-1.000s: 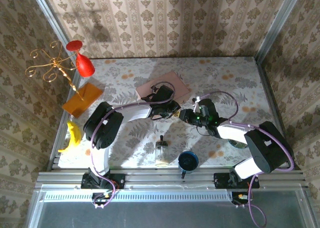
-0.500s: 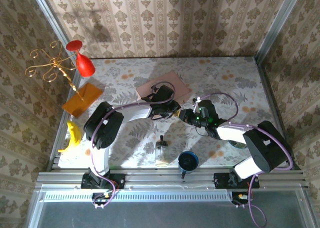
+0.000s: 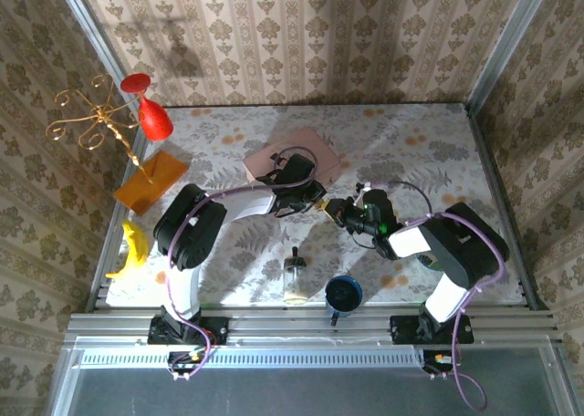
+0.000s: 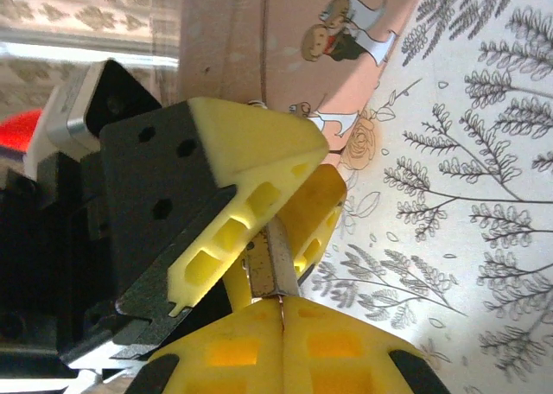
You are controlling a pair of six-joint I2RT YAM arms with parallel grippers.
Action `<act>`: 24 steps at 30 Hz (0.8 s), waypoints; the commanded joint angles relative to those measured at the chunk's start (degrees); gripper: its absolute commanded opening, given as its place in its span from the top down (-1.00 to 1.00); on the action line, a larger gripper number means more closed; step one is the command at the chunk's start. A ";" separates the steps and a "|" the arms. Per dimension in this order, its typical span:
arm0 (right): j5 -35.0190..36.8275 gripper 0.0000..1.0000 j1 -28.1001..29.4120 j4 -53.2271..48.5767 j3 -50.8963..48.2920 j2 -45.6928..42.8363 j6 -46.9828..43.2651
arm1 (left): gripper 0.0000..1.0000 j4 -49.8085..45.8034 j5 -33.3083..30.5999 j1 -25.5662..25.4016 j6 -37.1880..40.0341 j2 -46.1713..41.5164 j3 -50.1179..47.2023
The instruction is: Unlock a padlock with a key
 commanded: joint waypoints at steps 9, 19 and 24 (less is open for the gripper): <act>2.00 1.00 2.15 18.61 -0.41 12.46 24.08 | 1.00 6.98 8.38 -2.42 -1.91 -0.80 0.70; 4.95 1.00 3.44 19.01 2.46 15.61 33.97 | 1.00 11.20 8.73 -2.63 -2.73 -0.87 0.34; 6.35 0.48 3.29 18.58 2.66 14.20 32.29 | 1.00 11.15 8.65 -2.30 -3.05 -1.24 -0.25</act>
